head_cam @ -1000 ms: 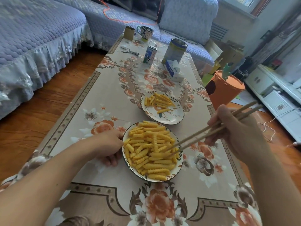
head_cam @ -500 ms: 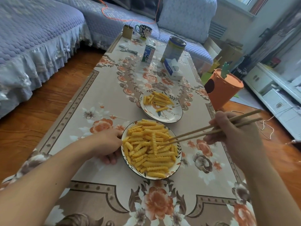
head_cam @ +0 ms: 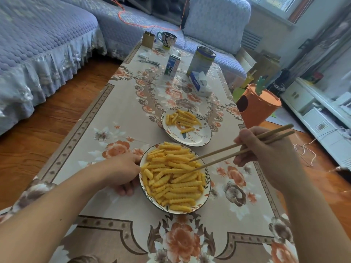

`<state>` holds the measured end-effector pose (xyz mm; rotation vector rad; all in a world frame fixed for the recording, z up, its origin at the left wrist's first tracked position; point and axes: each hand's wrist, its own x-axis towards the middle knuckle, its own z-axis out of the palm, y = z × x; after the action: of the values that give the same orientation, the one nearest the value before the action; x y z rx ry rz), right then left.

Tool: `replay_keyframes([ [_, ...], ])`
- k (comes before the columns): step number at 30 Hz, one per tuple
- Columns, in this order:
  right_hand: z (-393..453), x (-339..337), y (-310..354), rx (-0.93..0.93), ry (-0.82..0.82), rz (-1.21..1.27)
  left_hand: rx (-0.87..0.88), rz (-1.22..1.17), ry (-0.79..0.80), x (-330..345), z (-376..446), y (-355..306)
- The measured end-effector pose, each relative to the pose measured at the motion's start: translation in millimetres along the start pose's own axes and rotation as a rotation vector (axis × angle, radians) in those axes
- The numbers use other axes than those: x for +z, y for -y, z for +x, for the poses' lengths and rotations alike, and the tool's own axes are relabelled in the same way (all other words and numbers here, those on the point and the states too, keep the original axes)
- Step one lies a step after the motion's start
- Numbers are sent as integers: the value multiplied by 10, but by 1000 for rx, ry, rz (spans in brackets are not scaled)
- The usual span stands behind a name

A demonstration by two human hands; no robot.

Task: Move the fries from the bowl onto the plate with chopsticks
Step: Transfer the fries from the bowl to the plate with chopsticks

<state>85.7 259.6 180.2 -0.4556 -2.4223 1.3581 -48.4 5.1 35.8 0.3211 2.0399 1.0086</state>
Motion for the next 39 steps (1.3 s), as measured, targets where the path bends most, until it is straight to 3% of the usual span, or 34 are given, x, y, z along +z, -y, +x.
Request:
replay_keyframes([
  [6, 531, 13, -238, -12, -197, 115, -7, -8, -7, 1, 10, 7],
  [16, 1326, 469, -688, 34, -122, 42, -8, -33, 22, -28, -7, -13],
  [23, 960, 290, -456, 46, -170, 106, -20, -27, 23, -39, -5, -14],
  [28, 313, 39, 26, -29, 14, 138, -16, -28, 9, -24, -20, -22],
  [32, 157, 53, 2, -57, 110, 66, -5, -31, -5, -3, -45, -23],
  [39, 340, -120, -168, -24, -90, 156, 10, -13, -6, 5, -56, -19],
])
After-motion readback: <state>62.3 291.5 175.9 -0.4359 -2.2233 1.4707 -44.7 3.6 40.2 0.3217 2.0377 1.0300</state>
